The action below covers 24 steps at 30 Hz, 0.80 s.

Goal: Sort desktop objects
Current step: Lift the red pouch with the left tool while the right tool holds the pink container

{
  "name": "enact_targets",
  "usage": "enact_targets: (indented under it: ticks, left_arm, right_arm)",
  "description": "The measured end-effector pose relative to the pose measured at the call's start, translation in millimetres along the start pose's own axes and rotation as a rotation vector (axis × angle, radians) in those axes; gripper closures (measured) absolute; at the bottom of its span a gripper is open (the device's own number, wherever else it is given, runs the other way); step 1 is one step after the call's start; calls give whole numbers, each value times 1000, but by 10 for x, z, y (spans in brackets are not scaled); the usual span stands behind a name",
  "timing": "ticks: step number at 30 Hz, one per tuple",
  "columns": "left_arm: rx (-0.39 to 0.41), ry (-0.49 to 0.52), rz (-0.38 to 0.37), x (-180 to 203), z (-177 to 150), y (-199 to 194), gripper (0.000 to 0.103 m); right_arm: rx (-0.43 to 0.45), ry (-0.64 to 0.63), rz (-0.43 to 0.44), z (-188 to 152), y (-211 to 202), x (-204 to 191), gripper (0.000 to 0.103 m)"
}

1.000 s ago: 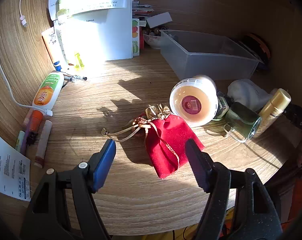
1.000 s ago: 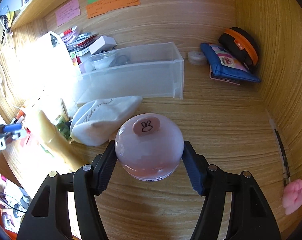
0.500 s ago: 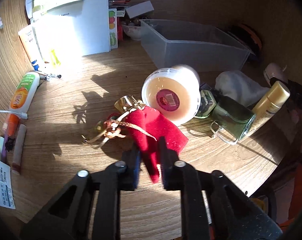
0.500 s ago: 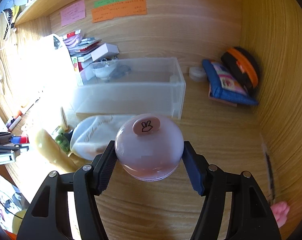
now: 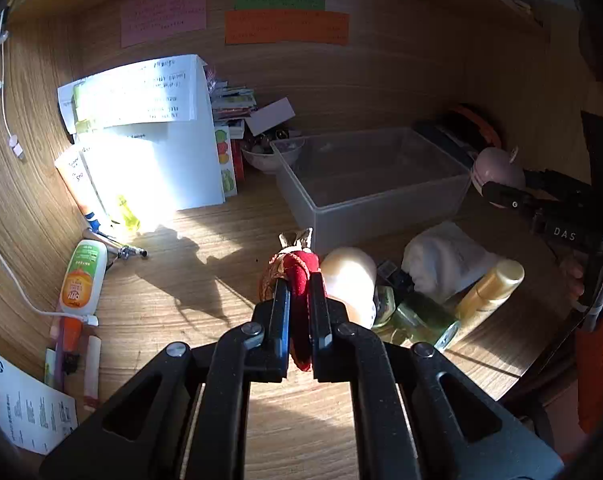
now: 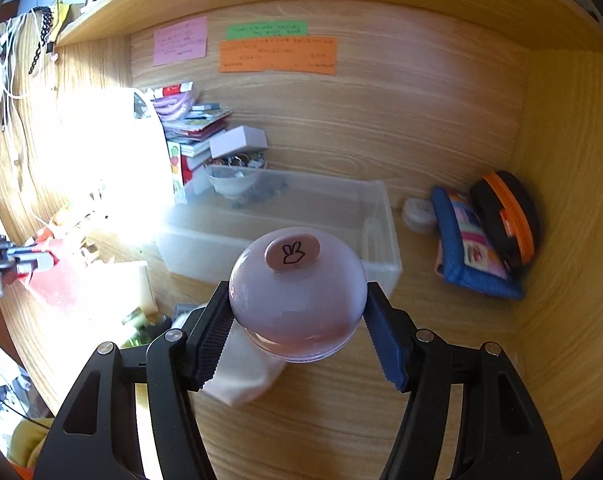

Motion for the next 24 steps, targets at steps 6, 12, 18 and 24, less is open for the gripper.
enact_targets:
  ticks: [6, 12, 18, 24]
  left_arm:
    - [16, -10, -66, 66, 346, 60, 97]
    - [-5, -55, -171, 117, 691, 225, 97]
    - [-152, -142, -315, 56, 554, 521, 97]
    - [-259, -31, -209, 30, 269, 549, 97]
  right_arm:
    - [8, -20, 17, 226, 103, 21, 42]
    - [12, -23, 33, 418, 235, 93, 42]
    - [4, -3, 55, 479, 370, 151, 42]
    - [-19, -10, 67, 468, 518, 205, 42]
Point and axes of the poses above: each gripper's, at about its wrist camera, not at the fingertips, and y roughly the way its jaws point, x to its right, z to its top, the point moved 4 cm from there along y, roughly the way its jaws point, and after that the axes turned 7 degrees about -y, right-handed, at the moved point
